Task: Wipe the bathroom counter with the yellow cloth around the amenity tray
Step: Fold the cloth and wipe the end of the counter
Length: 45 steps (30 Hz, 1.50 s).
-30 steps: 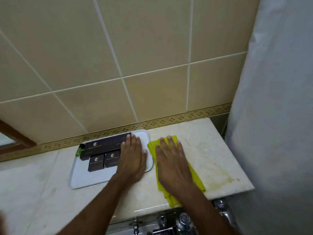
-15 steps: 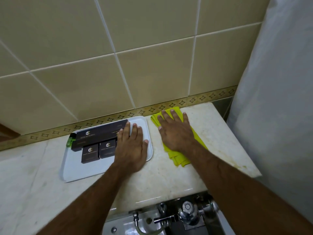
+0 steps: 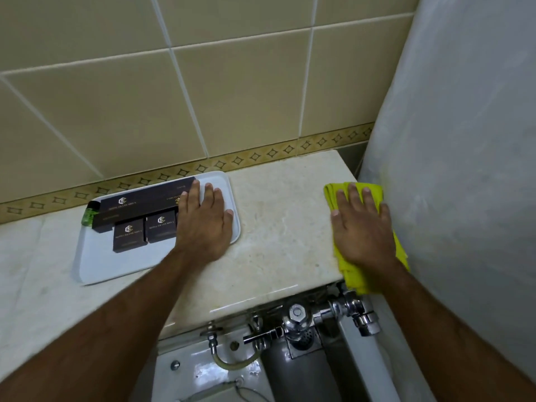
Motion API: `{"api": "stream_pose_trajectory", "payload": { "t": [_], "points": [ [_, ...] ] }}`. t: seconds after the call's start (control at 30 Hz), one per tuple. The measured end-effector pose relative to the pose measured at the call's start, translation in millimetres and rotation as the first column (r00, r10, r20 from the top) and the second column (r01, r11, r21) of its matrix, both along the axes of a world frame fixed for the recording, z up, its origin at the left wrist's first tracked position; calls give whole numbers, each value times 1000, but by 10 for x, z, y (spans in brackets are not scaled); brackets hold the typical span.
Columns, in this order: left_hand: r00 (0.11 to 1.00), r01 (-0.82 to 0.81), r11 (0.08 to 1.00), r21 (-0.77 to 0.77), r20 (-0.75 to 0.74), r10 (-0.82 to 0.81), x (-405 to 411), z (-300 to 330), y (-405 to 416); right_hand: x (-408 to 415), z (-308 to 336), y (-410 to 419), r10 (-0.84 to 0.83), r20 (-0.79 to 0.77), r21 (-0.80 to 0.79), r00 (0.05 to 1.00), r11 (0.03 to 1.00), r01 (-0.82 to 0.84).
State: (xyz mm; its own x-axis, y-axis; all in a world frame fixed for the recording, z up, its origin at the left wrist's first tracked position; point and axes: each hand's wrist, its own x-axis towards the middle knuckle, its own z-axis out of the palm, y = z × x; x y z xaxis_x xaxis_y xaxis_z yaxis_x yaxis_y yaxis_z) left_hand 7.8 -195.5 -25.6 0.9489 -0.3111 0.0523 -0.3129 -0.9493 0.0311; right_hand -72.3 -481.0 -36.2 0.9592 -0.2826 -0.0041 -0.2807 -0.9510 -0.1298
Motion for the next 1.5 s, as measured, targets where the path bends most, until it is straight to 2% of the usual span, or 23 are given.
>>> {"api": "stream_pose_trajectory", "payload": {
  "t": [0.17,0.33,0.53,0.6,0.73,0.8,0.9,1.0,1.1,1.2,1.3,1.4,1.5],
  "points": [
    [1000,4,1000,12,-6,-4,-2,8,-8,-288,6,356,2,-33,-20,999,1000,-3],
    [1000,7,1000,0,-13,-7,2,-3,-9,-331,15,840,109,-49,-13,993,994,-110],
    [1000,11,1000,-15,-13,-11,-21,24,13,-616,1,1598,241,50,84,969,966,-244],
    [1000,18,1000,-21,-25,-19,-27,34,32,-734,-44,1604,324,61,92,944,940,-329],
    [999,24,999,-31,-37,-25,-27,34,47,-763,-79,1013,577,-1,4,817,817,-577],
    [999,21,999,-39,-48,-23,-18,27,44,-628,-65,536,550,-63,-58,833,831,-553],
    [998,17,999,-45,-64,-19,-13,18,46,-463,-6,37,331,-72,-65,941,940,-336],
    [999,-3,997,-74,-38,0,-36,37,-3,-427,10,132,57,-7,-39,998,998,-57],
    [999,-37,990,-137,-22,35,-139,161,2,-510,63,536,-97,4,21,995,995,97],
    [995,-60,960,-272,62,80,-331,348,210,-651,26,887,-76,53,27,996,997,75],
    [978,-173,923,-343,54,203,-782,452,885,-750,-14,1316,6,68,15,998,1000,-7],
    [917,-392,874,-288,-41,397,-1329,466,1860,-850,-27,1886,115,58,26,992,993,-117],
    [831,-553,814,-178,-46,554,-1834,451,2695,-897,-32,2507,244,57,33,968,969,-246]
  ]
}}
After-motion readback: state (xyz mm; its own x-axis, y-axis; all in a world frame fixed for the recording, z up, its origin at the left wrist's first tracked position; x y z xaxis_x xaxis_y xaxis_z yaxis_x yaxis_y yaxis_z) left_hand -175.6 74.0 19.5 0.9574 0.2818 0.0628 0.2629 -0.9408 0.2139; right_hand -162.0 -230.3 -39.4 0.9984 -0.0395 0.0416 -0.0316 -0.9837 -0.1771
